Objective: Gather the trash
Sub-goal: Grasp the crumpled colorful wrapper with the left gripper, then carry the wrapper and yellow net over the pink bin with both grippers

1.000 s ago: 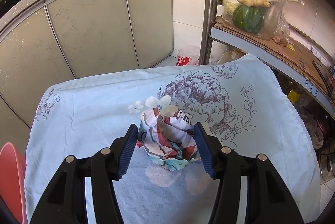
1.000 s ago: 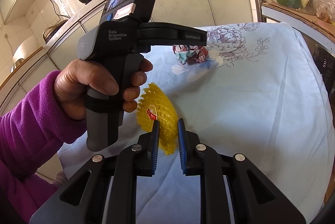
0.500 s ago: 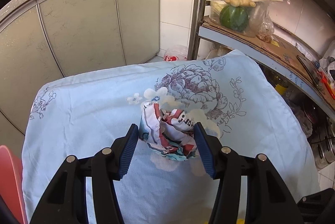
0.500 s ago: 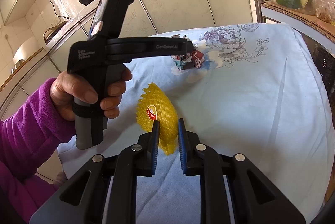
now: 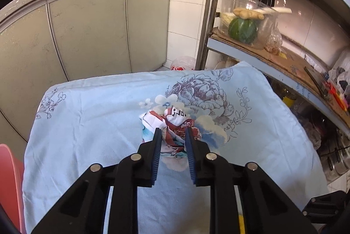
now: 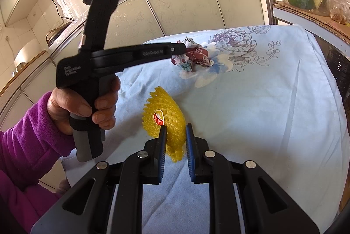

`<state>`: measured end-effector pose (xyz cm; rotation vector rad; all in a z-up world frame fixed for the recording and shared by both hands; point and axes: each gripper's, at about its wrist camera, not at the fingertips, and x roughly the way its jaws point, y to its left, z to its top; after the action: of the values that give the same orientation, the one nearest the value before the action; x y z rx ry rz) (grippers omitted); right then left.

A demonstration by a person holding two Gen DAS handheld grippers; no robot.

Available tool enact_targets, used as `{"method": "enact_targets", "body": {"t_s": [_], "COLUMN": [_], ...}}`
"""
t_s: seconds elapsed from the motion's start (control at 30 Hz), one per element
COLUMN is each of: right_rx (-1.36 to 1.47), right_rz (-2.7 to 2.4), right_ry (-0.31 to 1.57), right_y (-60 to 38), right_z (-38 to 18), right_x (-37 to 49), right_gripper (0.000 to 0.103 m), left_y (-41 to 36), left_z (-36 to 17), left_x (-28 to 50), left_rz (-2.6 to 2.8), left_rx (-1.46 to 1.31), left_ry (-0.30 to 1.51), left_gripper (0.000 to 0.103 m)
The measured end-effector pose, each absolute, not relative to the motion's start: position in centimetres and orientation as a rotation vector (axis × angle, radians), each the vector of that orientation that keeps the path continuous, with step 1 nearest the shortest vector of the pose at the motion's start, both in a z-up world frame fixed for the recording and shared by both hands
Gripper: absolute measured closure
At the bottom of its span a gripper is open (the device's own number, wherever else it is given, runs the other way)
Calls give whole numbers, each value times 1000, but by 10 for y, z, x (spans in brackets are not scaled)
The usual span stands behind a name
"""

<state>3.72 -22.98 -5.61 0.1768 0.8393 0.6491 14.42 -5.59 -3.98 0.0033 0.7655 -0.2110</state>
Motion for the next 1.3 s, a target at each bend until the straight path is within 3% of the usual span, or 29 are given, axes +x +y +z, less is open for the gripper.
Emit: {"method": "enact_targets", "body": {"t_s": [1.3], "right_rx": [121], "right_rz": [525], "right_ry": [792], "right_y": [-221], "right_z": [-38], "right_x": [42], "right_gripper": [86], "left_y": [-22], "left_z": [27], "left_x": [37], "left_rz": [-100], "left_rx": [-10], "left_ry": [594], "left_gripper": [88]}}
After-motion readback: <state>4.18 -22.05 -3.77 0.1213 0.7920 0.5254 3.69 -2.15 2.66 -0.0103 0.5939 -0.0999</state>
